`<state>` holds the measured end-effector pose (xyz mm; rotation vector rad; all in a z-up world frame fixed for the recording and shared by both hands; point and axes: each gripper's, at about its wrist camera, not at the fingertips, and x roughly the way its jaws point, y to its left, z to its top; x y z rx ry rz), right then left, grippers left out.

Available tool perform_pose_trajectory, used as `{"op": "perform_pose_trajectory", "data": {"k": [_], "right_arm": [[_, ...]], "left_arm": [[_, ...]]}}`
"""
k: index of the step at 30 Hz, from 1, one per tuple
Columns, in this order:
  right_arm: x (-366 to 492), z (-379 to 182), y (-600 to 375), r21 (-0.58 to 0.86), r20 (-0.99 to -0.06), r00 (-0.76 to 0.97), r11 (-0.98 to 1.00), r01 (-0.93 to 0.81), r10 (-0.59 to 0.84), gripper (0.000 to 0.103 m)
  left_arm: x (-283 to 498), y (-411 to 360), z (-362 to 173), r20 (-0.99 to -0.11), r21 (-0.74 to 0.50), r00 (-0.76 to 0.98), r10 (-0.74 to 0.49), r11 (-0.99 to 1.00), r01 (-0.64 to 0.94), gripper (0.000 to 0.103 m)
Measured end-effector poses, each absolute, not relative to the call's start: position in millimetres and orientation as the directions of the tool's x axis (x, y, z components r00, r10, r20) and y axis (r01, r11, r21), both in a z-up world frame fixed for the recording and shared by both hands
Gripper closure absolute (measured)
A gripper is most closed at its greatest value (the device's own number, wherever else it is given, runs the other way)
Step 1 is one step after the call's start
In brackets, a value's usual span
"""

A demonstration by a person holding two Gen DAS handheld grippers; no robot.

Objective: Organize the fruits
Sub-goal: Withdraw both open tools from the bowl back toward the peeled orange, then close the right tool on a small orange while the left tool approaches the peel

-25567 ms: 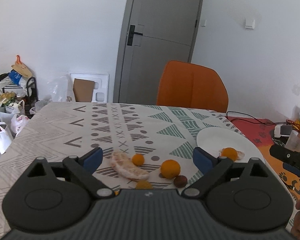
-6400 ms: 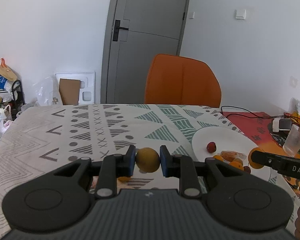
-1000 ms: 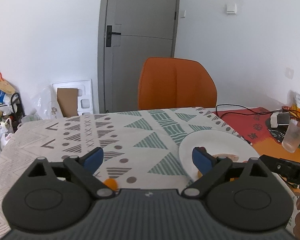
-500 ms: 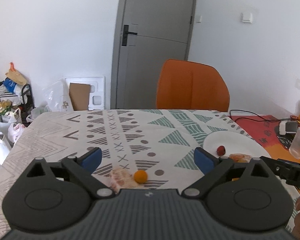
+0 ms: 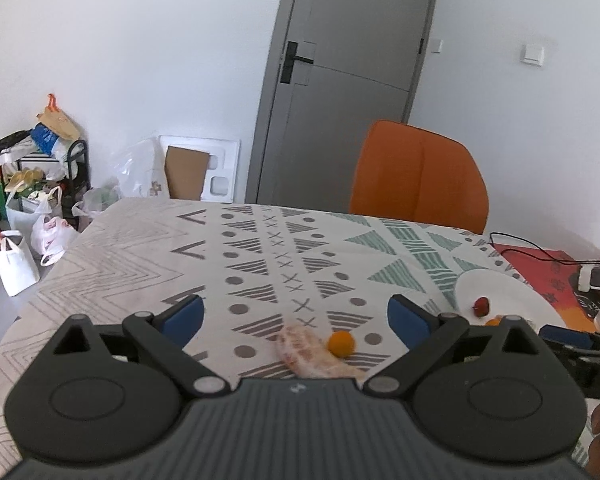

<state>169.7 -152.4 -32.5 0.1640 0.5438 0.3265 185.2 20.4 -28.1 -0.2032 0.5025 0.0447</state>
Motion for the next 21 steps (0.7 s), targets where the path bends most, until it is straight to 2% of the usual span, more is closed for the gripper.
{"op": "perform_pose_trajectory", "data": {"k": [13,17,21], "right_arm": [[198.0,-43.8,-96.9,0.205,-0.56,0.72,0.911,-0.358,0.409,0.036],[210.0,-48.8,-81.9,0.204,-0.587,0.691,0.903,-0.378,0.422,0.047],[222.9,-52.1,-69.5,0.211,-0.616,0.66,0.898,-0.387,0.43,0.051]], "left_arm": [[187.1,65.0,-46.8,-0.509,-0.227,0.86,0.034,0.959,-0.172,0.008],[189.9,76.8,-52.7,-0.522,-0.237,0.852,0.032,0.955,-0.181,0.008],[193.7,86.1,-56.6,-0.531,-0.248,0.847,0.028,0.95,-0.187,0.009]]}}
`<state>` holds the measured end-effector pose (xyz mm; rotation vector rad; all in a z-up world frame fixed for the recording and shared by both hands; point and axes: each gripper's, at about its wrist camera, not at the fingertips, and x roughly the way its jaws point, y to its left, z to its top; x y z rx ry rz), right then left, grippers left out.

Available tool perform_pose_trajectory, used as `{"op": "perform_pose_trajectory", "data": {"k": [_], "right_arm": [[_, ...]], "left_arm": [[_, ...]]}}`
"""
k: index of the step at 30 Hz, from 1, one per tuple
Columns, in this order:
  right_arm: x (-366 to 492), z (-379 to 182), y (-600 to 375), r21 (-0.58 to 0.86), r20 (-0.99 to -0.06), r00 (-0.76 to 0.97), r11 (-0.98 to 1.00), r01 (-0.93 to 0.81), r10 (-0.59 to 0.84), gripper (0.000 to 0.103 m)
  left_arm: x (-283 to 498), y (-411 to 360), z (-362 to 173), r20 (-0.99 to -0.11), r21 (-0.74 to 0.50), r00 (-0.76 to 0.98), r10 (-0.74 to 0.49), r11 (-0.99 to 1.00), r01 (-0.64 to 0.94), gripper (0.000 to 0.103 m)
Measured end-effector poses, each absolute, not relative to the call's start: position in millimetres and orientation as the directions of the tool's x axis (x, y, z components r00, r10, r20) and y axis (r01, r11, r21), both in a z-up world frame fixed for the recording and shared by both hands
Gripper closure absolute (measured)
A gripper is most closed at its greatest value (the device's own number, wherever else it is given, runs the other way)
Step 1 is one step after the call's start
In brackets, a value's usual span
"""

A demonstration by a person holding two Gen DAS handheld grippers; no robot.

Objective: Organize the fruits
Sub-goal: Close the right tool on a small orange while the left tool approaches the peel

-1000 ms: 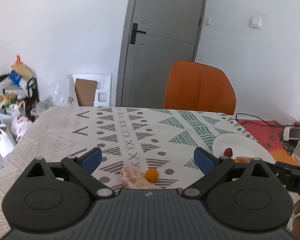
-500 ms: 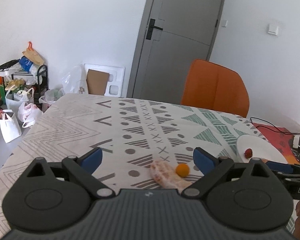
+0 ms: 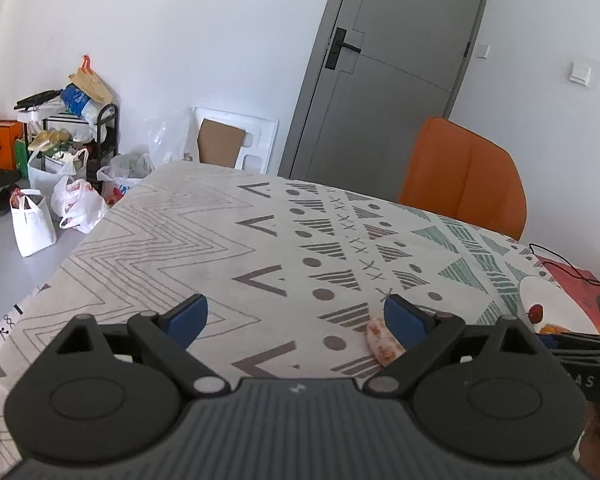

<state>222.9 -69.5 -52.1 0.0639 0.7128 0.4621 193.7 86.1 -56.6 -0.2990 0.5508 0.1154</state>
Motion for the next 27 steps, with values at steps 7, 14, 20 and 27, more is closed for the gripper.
{"op": "perform_pose_trajectory", "data": {"k": [7,14,20,27], "right_arm": [[236.7,-61.6,-54.6,0.224,-0.648,0.62,0.889,-0.4,0.442,0.053],[251.3,-70.7,-44.4,0.274,-0.658,0.58,0.87,-0.409,0.48,0.081],[245.7,-61.9,-55.8,0.293,-0.638,0.589,0.864,-0.409,0.495,0.081],[233.0,-49.8,-82.7,0.293,-0.607,0.641,0.882,-0.369,0.47,0.081]], "left_arm": [[198.4,92.7,-62.0,-0.548,-0.247,0.836,0.024,0.95,-0.19,0.011],[203.8,92.9,-66.3,-0.563,-0.253,0.826,0.018,0.948,-0.193,0.011],[209.8,80.0,-67.4,-0.573,-0.226,0.819,0.01,0.959,-0.171,0.011],[219.7,54.7,-69.4,-0.583,-0.201,0.813,-0.017,0.972,-0.124,0.011]]}}
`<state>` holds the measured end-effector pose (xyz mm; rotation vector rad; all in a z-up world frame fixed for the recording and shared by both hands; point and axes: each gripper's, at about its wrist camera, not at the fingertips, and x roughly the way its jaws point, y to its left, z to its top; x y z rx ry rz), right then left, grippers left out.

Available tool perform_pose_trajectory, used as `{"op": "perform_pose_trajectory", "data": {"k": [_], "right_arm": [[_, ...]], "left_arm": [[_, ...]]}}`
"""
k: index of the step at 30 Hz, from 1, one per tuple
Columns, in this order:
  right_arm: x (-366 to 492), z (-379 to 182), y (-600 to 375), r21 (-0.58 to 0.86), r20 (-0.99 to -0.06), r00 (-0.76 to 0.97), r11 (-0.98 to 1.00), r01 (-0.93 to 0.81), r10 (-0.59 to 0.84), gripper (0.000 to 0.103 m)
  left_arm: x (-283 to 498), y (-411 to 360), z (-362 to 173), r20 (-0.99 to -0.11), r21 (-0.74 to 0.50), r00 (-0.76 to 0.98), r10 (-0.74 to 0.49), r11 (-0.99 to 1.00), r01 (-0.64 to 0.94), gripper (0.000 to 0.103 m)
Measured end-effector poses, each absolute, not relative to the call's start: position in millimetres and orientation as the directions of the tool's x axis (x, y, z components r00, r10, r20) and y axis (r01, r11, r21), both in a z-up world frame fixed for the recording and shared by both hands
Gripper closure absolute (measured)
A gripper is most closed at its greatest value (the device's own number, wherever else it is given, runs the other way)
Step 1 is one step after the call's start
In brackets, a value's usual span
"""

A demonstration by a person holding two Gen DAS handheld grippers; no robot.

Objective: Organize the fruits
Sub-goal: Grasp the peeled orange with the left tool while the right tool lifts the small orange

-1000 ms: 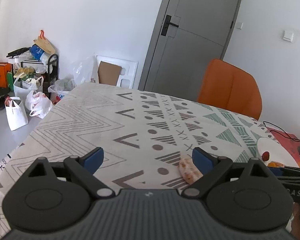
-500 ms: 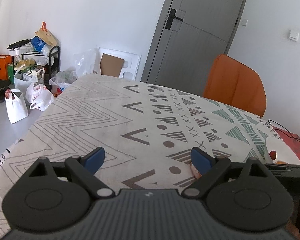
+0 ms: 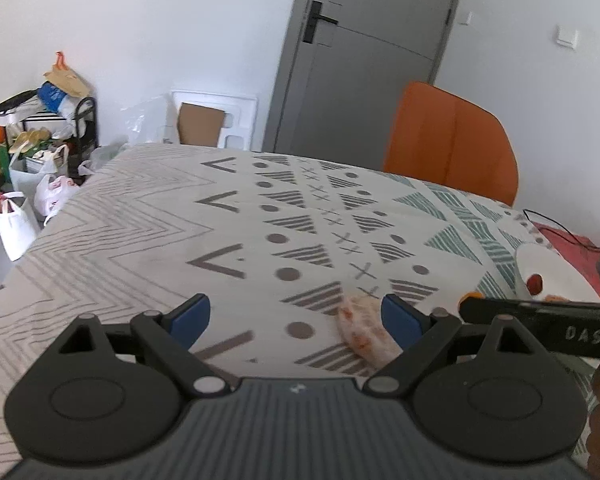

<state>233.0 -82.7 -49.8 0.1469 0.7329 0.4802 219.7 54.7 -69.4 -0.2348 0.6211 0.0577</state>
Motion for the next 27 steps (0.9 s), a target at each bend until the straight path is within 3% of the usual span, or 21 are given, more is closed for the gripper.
{"op": "perform_pose_trajectory", "data": {"k": [7,15,20,23,25,26,27], "right_arm": [[221.3,-43.5,-105.7,0.292,-0.575,0.686,0.895,-0.336,0.445,0.081],[207.0,-39.5,-140.7,0.307,-0.541,0.731,0.906,-0.29,0.417,0.081],[200.6,-40.9,-160.2,0.331,-0.526,0.749,0.908,-0.256,0.403,0.081],[197.2,-43.2,-173.0,0.346,-0.519,0.759,0.909,-0.234,0.393,0.081],[194.6,-44.4,-182.5,0.353,-0.515,0.766,0.91,-0.219,0.385,0.081],[193.1,-44.3,-187.3,0.355,-0.513,0.77,0.91,-0.213,0.38,0.081],[191.4,-44.7,-193.2,0.359,-0.51,0.775,0.911,-0.203,0.373,0.081]], "left_arm": [[229.1,27.5,-71.7,-0.596,-0.167,0.803,-0.035,0.983,-0.081,0.011],[246.7,5.3,-84.4,-0.643,-0.113,0.766,0.004,0.988,-0.101,0.027],[250.2,-17.0,-88.3,-0.649,-0.072,0.761,0.003,0.995,-0.065,0.032],[252.9,-29.6,-90.5,-0.638,-0.038,0.77,0.021,0.998,-0.059,0.042],[255.4,-37.0,-90.9,-0.63,-0.023,0.776,0.027,0.998,-0.053,0.053],[257.0,-40.4,-90.3,-0.628,-0.02,0.778,0.024,0.999,-0.047,0.064],[258.4,-43.3,-89.4,-0.628,-0.024,0.778,0.015,0.999,-0.038,0.065]]}}
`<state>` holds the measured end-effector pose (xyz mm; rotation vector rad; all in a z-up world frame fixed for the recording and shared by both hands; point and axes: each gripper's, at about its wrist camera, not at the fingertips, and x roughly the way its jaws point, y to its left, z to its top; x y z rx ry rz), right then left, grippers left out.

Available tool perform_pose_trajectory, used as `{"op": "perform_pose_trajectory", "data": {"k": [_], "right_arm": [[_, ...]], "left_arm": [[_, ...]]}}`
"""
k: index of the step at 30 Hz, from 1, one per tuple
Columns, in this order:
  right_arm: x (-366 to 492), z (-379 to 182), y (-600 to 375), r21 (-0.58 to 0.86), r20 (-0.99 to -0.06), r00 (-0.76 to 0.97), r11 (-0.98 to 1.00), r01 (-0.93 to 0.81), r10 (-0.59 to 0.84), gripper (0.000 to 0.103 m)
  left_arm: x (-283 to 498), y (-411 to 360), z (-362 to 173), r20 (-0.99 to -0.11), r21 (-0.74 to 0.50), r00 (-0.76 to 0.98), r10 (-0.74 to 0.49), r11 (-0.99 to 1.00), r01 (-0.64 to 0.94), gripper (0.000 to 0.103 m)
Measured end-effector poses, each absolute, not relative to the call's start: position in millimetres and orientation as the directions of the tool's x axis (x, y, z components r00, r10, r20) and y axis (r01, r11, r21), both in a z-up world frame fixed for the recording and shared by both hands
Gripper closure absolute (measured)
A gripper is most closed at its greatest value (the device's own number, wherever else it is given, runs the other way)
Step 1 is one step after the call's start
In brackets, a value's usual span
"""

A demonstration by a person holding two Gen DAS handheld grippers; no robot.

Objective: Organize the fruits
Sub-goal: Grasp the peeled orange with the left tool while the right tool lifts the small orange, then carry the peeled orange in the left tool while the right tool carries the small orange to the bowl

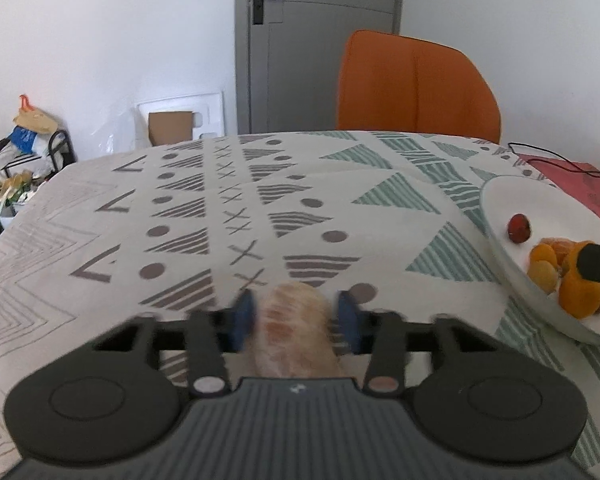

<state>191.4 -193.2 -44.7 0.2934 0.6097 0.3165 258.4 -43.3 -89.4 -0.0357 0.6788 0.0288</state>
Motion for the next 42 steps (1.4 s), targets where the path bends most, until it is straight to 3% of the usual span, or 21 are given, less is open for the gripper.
{"op": "perform_pose_trajectory", "data": {"k": [22,26,29,42], "right_arm": [[170.7,-48.6,-272.7,0.429,-0.45,0.843,0.899,-0.086,0.296,0.081],[169.2,-48.5,-283.6,0.432,-0.442,0.852,0.899,-0.074,0.282,0.081],[169.6,-48.5,-290.8,0.434,-0.439,0.857,0.899,-0.063,0.271,0.081],[171.7,-51.8,-304.2,0.44,-0.438,0.862,0.897,-0.041,0.255,0.081]], "left_arm": [[248.5,-100.2,-39.3,-0.519,-0.006,0.852,-0.066,0.997,0.074,0.07],[250.3,-109.4,-32.1,-0.498,-0.005,0.863,-0.083,0.996,0.093,0.075],[251.1,-114.6,-27.0,-0.487,-0.008,0.868,-0.098,0.994,0.108,0.092],[252.8,-129.0,-9.5,-0.442,-0.014,0.885,-0.146,0.988,0.156,0.094]]}}
